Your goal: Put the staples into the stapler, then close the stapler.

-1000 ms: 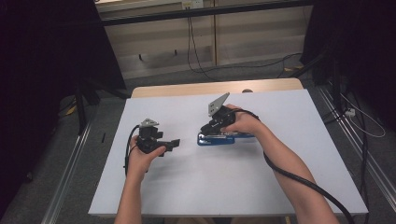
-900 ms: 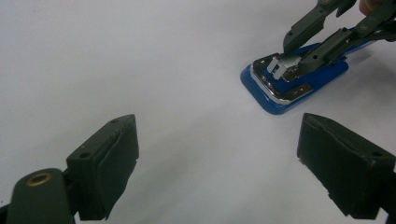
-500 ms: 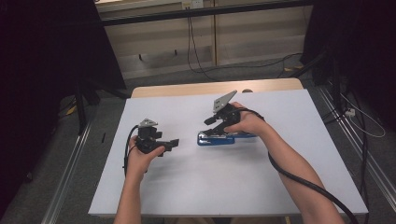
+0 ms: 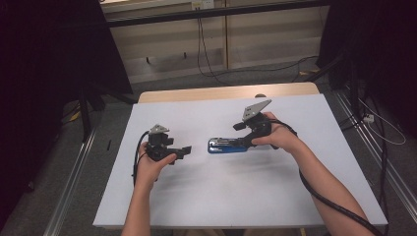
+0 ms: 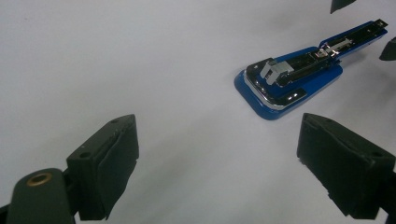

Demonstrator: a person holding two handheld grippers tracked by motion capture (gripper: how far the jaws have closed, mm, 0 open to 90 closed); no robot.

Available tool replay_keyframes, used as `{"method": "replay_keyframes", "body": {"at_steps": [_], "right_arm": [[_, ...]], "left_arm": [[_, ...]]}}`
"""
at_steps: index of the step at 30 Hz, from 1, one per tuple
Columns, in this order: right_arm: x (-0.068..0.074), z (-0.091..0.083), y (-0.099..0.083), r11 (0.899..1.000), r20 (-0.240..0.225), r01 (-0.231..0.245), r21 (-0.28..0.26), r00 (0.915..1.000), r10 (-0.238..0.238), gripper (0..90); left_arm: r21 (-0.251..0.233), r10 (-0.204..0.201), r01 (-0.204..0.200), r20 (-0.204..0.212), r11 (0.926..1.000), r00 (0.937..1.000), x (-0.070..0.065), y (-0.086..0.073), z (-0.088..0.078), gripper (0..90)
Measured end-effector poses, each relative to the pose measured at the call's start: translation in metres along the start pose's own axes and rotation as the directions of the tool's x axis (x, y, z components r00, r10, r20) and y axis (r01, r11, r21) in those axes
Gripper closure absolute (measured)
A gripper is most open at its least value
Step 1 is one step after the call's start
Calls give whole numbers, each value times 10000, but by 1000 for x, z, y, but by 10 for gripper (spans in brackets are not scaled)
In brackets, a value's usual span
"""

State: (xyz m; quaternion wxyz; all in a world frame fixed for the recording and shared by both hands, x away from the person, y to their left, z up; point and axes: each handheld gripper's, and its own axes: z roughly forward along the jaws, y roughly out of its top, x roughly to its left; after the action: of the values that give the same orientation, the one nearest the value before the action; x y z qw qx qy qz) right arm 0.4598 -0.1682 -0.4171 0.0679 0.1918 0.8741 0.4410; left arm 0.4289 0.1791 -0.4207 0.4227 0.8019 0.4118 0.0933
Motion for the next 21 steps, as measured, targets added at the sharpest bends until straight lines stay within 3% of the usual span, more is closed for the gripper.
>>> {"method": "replay_keyframes", "body": {"at_steps": [6, 10, 14, 19, 21], "right_arm": [[4, -11, -11, 9993, 644, -295, 232, 9975, 279, 180], [9, -19, -18, 9996, 1175, -183, 197, 9929, 159, 188], [18, -27, -26, 9987, 1324, -484, -144, 9899, 499, 182], [30, -38, -32, 9993, 1941, -274, 256, 9807, 219, 180], [34, -43, -34, 9991, 1923, -419, 119, 9806, 388, 175]], "left_arm": [[-12, 50, -50, 22, 10000, 10000, -1, 0, 0, 130], [-89, 42, -42, 1, 10000, 10000, -1, 0, -1, 130], [-80, 59, -59, -21, 10000, 10000, -1, 0, -2, 130], [-53, 102, -102, -7, 9999, 9999, -2, 0, -3, 130], [-87, 92, -92, -24, 9999, 10000, -3, 0, -4, 130]]}}
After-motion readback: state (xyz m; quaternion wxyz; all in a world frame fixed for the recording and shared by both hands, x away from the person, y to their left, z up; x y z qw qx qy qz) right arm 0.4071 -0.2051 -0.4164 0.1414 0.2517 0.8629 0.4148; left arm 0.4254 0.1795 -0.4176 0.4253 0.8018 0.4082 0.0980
